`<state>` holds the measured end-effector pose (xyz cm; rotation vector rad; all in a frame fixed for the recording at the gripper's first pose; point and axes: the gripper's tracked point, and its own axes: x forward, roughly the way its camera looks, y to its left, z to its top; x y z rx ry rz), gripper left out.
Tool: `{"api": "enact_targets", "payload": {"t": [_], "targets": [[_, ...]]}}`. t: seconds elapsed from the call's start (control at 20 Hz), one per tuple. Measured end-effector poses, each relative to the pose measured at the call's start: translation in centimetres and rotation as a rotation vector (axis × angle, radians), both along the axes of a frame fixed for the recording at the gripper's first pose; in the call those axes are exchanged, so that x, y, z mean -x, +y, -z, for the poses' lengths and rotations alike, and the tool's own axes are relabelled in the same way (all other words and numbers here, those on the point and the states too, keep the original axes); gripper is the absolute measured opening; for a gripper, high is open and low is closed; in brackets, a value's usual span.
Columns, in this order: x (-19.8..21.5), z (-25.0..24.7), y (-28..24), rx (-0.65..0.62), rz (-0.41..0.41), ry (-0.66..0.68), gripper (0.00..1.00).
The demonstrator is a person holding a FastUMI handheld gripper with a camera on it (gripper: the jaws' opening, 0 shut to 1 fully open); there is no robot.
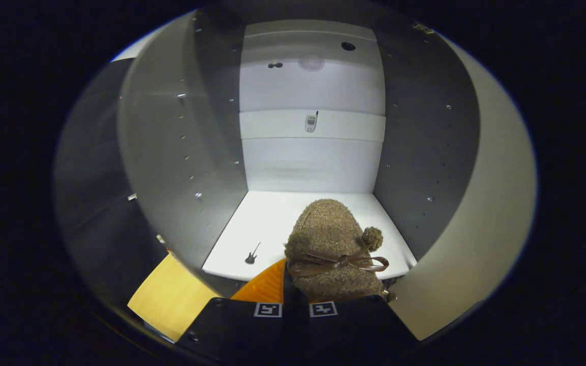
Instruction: Open the shoe cabinet door, grab the shoes and put them into the shoe cabinet, then close the shoe cabinet door.
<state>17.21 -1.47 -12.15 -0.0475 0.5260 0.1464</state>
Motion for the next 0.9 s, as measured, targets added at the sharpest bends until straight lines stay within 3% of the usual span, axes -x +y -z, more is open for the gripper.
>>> {"api": "enact_targets", "payload": {"t": [0.55, 0.9], "targets": [[-13.8, 3.2, 1.3, 0.008, 0.078, 0.072, 0.05], [-16.6, 6.8, 1.3, -0.002, 0.083, 0.143, 0.04]]}}
